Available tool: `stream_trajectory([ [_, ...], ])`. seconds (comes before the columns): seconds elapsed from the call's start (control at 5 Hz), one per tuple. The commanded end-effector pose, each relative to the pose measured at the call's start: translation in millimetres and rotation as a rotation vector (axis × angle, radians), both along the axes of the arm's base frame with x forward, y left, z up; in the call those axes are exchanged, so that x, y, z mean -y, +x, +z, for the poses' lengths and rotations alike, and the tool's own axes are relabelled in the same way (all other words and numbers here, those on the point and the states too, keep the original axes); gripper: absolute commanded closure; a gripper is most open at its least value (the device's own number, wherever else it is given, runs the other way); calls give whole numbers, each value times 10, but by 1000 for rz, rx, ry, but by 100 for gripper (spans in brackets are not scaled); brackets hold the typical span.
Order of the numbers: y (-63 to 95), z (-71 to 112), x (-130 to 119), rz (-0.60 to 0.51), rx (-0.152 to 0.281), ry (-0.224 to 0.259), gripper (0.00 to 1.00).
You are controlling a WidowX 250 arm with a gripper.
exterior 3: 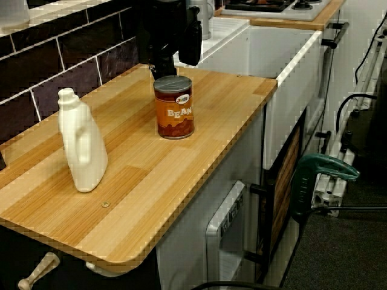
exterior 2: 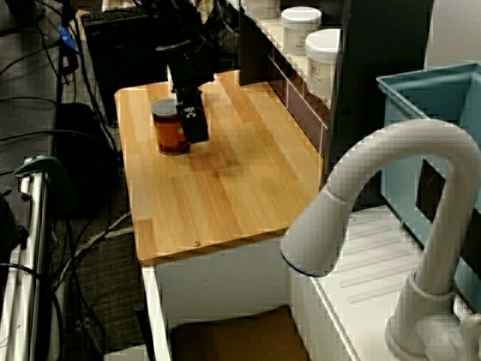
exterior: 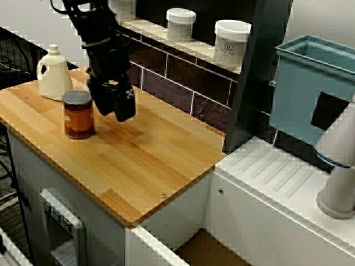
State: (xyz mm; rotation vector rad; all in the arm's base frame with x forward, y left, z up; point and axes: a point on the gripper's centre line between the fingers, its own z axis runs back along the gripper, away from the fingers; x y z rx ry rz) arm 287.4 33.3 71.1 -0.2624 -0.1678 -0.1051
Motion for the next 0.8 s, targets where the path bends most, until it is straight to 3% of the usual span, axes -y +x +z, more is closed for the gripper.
stream_trajectory([
  [0.0, -62, 162, -341, 14, 27, 35, 0],
  [0.2, -125, 194, -426, 23, 15, 31, 0],
  [0.6, -164, 200, -489, 61, 34, 7, 0],
])
